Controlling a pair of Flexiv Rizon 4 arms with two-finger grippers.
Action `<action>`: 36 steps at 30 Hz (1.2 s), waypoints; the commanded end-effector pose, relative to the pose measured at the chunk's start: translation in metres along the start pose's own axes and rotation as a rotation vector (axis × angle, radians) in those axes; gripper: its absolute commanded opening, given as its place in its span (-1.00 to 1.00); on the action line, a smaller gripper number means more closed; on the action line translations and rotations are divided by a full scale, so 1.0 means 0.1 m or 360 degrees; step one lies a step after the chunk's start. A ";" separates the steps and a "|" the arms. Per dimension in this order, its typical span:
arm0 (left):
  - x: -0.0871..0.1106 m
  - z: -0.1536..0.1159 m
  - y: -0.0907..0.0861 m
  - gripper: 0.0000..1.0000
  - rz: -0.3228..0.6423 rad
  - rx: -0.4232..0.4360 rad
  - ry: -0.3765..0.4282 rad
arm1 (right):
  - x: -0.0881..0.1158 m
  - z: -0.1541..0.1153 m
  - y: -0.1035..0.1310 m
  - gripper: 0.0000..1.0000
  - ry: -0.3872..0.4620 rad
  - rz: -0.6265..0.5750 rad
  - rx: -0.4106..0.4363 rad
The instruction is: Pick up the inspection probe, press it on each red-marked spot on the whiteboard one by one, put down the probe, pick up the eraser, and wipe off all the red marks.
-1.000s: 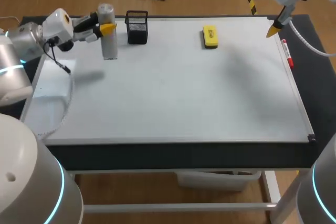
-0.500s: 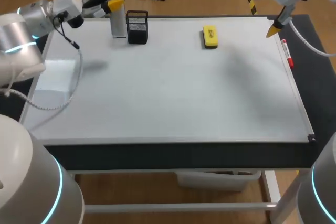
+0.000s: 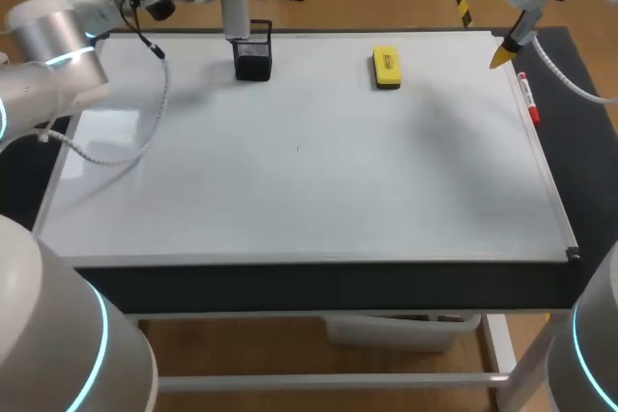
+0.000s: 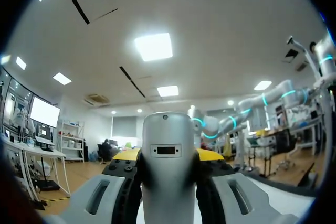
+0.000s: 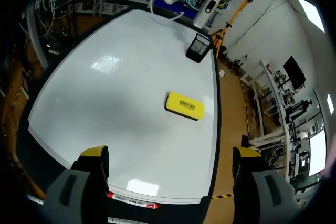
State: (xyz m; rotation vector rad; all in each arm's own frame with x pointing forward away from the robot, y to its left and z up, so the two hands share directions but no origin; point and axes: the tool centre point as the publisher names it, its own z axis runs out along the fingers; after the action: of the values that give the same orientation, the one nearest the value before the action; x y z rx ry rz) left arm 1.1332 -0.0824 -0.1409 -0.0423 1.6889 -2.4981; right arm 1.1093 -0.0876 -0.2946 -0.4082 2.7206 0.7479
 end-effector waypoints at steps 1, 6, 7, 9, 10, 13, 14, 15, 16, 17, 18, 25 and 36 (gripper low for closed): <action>-0.19 0.05 0.10 -1.00 -0.0011 0.0024 0.0398 | 0.00 0.00 0.00 1.00 0.0004 -0.0002 0.0004; -0.28 0.05 0.17 -1.00 -0.0024 0.0035 0.0430 | 0.00 0.00 0.00 1.00 0.0004 -0.0002 0.0004; -0.29 0.05 0.18 -1.00 -0.0021 0.0035 0.0437 | 0.00 0.00 0.00 1.00 0.0004 -0.0002 0.0004; -0.32 0.04 0.20 -1.00 -0.0018 0.0038 0.0441 | 0.00 0.00 0.00 1.00 0.0004 -0.0002 0.0004; -0.34 0.04 0.21 -1.00 -0.0020 0.0041 0.0443 | 0.00 0.00 0.00 1.00 0.0004 -0.0002 0.0004; -0.37 0.04 0.25 -1.00 -0.0021 0.0037 0.0453 | 0.00 0.00 0.00 1.00 0.0004 -0.0002 0.0004; -0.39 0.04 0.27 -1.00 -0.0023 0.0037 0.0456 | 0.00 0.00 0.00 1.00 0.0004 -0.0002 0.0004; -0.40 0.04 0.28 -1.00 -0.0025 0.0035 0.0458 | 0.00 0.00 0.00 1.00 0.0004 -0.0002 0.0004; -0.41 0.04 0.30 -1.00 -0.0024 0.0035 0.0462 | 0.00 0.00 0.00 1.00 0.0004 -0.0002 0.0004; -0.42 0.04 0.31 -1.00 -0.0023 0.0035 0.0463 | 0.00 0.00 0.00 1.00 0.0004 -0.0002 0.0004; -0.43 0.04 0.33 -1.00 -0.0022 0.0035 0.0464 | 0.00 0.00 0.00 1.00 0.0004 -0.0002 0.0004; -0.48 0.05 0.44 -1.00 -0.0042 0.0031 0.0476 | 0.00 0.00 0.00 1.00 0.0004 -0.0002 0.0004; -0.48 0.04 0.61 -1.00 -0.0045 0.0006 0.0491 | 0.00 0.00 0.00 1.00 0.0004 -0.0002 0.0004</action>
State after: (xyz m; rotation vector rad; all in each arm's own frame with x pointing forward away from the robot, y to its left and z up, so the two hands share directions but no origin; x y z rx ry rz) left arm 1.1787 -0.1033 -0.1883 0.0271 1.7416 -2.5396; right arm 1.1095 -0.0877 -0.2949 -0.4085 2.7204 0.7489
